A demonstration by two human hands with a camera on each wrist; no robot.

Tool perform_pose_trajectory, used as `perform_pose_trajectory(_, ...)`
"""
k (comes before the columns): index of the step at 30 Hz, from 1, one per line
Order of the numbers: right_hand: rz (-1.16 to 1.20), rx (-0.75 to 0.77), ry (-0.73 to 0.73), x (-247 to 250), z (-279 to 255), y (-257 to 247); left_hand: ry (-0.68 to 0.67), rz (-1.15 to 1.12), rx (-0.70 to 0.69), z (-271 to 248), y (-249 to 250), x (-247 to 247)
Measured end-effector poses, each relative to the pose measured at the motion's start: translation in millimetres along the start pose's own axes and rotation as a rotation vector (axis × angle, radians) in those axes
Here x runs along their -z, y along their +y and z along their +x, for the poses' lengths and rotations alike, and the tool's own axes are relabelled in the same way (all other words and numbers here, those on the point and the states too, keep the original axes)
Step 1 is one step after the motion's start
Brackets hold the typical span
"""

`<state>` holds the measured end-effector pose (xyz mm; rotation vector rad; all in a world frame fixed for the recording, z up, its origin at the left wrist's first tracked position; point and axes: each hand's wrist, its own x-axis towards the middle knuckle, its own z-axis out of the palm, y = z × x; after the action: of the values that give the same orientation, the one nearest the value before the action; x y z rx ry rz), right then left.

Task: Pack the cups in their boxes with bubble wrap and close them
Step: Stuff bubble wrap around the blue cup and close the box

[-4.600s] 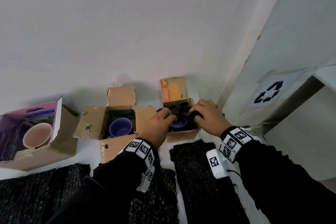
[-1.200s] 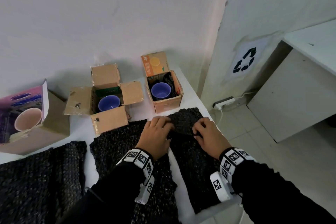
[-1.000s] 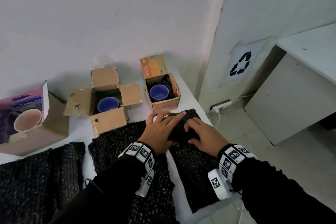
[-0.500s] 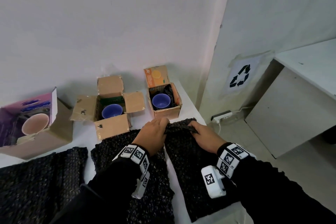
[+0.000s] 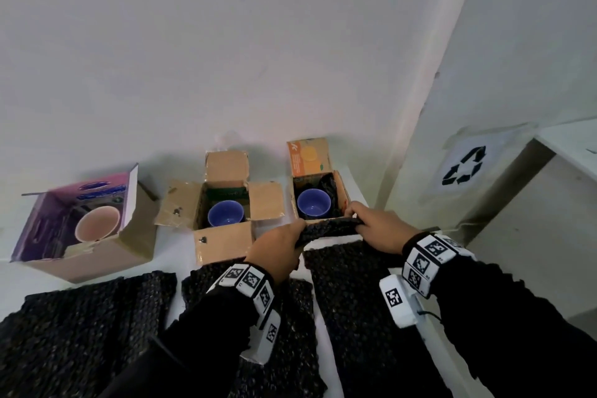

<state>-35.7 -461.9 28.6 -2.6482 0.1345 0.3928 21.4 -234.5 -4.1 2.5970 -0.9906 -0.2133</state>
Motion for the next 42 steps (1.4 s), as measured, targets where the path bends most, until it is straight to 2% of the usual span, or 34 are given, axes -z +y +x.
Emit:
perform_pose_trajectory(3, -0.062, 0.027, 0.053, 14, 29, -5, 0.032, -0.174, 0.097, 14, -1, -9)
perform_pose_trajectory(7, 0.022, 0.067, 0.117, 30, 71, -10, 0.164, -0.225, 0.084, 28, 1, -15)
perform_pose_trajectory(9, -0.063, 0.105, 0.177, 33, 89, -9, 0.215, -0.167, 0.049, 38, -3, -21)
perform_pose_trajectory(12, -0.226, 0.166, 0.234, 29, 112, -10, 0.199, 0.006, 0.066, 53, -15, -33)
perform_pose_trajectory(15, -0.136, 0.269, 0.317, 19, 129, -17, 0.225, 0.161, 0.068, 56, -25, -41)
perform_pose_trajectory(18, -0.073, 0.471, 0.360, 3, 145, -20, 0.335, 0.156, 0.025, 55, -31, -44)
perform_pose_trajectory(20, -0.075, 0.501, 0.350, -6, 155, -21, 0.370, 0.106, 0.016, 53, -33, -44)
perform_pose_trajectory(24, -0.115, 0.506, 0.233, -16, 166, -23, 0.373, -0.054, 0.072, 50, -35, -40)
perform_pose_trajectory(27, -0.147, 0.483, 0.178, -19, 169, -19, 0.374, 0.023, 0.052, 51, -38, -40)
perform_pose_trajectory(32, -0.381, 0.482, 0.060, -19, 170, -13, 0.376, 0.091, 0.059, 53, -39, -42)
perform_pose_trajectory(38, -0.603, 0.437, 0.039, -26, 173, -10, 0.345, 0.167, 0.108, 57, -39, -35)
perform_pose_trajectory(42, -0.613, 0.410, 0.004, -24, 174, -19, 0.291, 0.194, 0.138, 58, -39, -32)
